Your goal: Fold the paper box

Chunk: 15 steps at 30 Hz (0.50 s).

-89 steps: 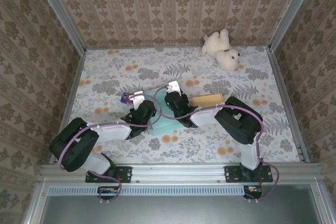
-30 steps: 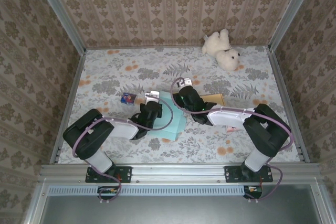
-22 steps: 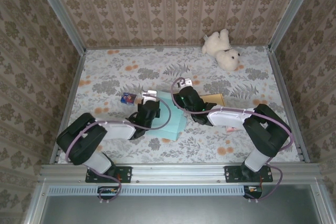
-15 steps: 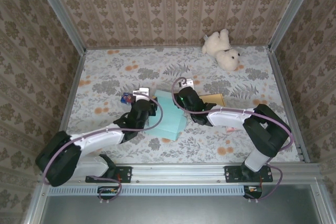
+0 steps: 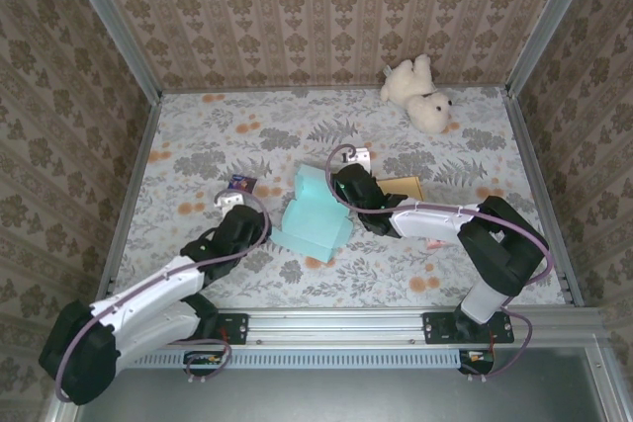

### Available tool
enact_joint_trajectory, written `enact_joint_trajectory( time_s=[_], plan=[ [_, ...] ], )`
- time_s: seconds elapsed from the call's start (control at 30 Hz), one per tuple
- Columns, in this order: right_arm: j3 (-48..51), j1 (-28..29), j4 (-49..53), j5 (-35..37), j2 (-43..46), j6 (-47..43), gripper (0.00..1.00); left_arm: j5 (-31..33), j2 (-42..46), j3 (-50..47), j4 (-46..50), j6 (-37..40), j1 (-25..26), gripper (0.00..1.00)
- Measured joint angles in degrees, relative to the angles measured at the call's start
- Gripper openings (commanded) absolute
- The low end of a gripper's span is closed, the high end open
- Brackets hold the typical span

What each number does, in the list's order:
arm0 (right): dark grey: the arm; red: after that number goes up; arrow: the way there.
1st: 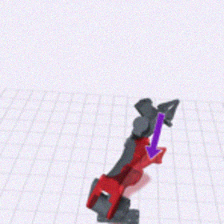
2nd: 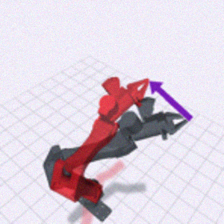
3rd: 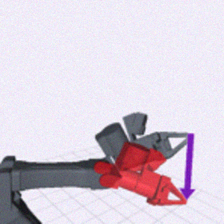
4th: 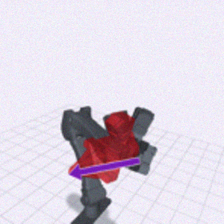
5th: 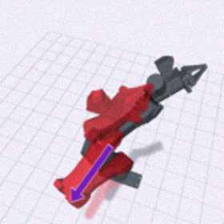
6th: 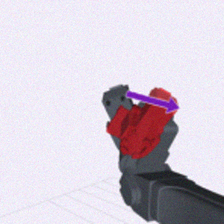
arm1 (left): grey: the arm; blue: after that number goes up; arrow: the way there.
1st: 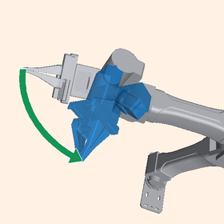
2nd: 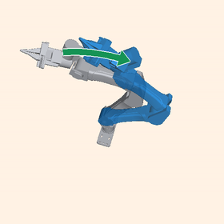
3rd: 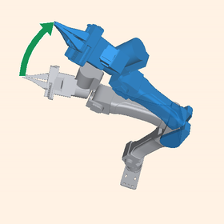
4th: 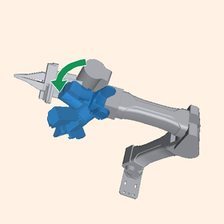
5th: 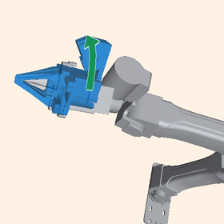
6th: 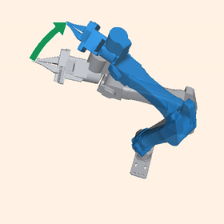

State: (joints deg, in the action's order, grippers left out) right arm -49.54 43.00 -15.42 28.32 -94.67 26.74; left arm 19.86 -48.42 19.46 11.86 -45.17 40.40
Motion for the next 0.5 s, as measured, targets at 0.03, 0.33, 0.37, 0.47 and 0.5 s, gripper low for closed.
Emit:
enact_joint_trajectory(
  time_s=[0.03, 0.33, 0.37, 0.47, 0.5],
  plan=[
    [0.0, 0.0, 0.0, 0.0, 0.0, 0.1, 0.5, -0.8, 1.4, -0.6, 0.7, -0.7, 0.0, 0.64],
    [0.2, 0.0, 0.0, 0.0, 0.1, 0.5, 0.5, -6.7, 9.7, -6.9, 2.0, -7.3, 0.5, 0.63],
    [0.2, 0.0, 0.0, 0.0, 0.1, 0.6, 0.5, -7.3, 9.6, -7.1, 1.6, -7.8, 0.8, 0.62],
    [0.4, 0.0, -0.2, 0.0, 0.2, 0.7, 0.5, -8.2, 8.7, -7.3, 0.3, -9.0, 2.1, 0.6],
    [0.5, 0.0, -0.3, 0.0, 0.2, 0.7, 0.5, -8.4, 8.1, -7.3, -0.5, -9.3, 2.6, 0.59]
  ],
)
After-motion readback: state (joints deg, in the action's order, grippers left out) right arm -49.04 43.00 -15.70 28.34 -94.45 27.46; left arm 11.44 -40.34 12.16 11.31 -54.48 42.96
